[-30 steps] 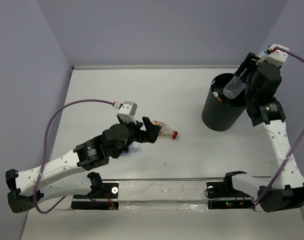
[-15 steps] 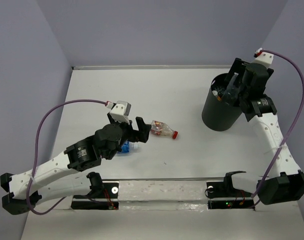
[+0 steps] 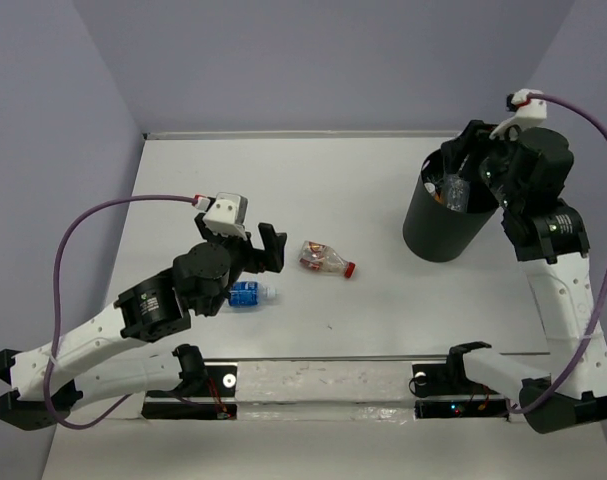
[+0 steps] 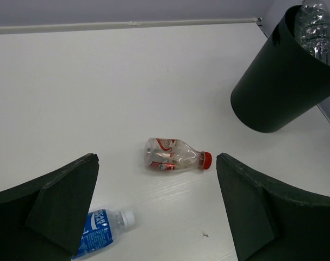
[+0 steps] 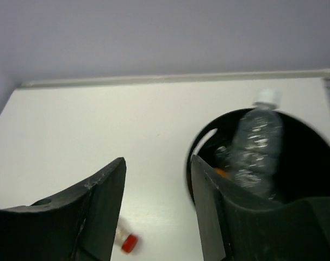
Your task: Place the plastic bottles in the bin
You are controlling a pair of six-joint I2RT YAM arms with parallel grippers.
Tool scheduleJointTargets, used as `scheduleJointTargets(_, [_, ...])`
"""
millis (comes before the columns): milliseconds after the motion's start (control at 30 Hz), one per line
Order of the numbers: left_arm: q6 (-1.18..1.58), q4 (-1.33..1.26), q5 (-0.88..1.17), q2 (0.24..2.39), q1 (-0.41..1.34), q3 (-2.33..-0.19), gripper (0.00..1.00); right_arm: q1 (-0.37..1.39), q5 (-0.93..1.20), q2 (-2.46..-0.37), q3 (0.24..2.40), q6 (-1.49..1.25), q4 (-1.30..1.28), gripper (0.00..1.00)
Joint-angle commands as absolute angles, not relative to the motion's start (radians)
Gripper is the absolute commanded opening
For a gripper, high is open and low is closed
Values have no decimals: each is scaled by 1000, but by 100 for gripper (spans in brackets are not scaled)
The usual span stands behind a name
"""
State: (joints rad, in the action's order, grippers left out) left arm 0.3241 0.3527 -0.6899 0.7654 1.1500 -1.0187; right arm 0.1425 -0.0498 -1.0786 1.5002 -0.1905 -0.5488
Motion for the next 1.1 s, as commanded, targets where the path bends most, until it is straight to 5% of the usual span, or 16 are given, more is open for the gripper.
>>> scheduleJointTargets(0, [287, 302, -776, 770, 1149, -1045, 99, 300, 202, -1110, 1421, -140, -591, 51])
scheduleJointTargets(133, [282, 287, -793, 778, 1140, -1029, 99, 491, 222, -1198, 1370, -80, -583, 52])
scheduleJointTargets(267, [302, 276, -805, 764, 1118, -993, 99, 589, 212, -1324, 1344, 12, -574, 94])
scheduleJointTargets(367, [316, 276, -810, 739, 1098, -957, 99, 626, 192, -1443, 1336, 76, -586, 99])
scheduleJointTargets(967, [288, 195, -563, 704, 873, -865, 99, 710, 213, -1960, 1494, 241, -577, 99])
scheduleJointTargets(1067, [282, 192, -542, 706, 854, -859, 99, 710, 203, -1982, 1500, 232, -540, 84])
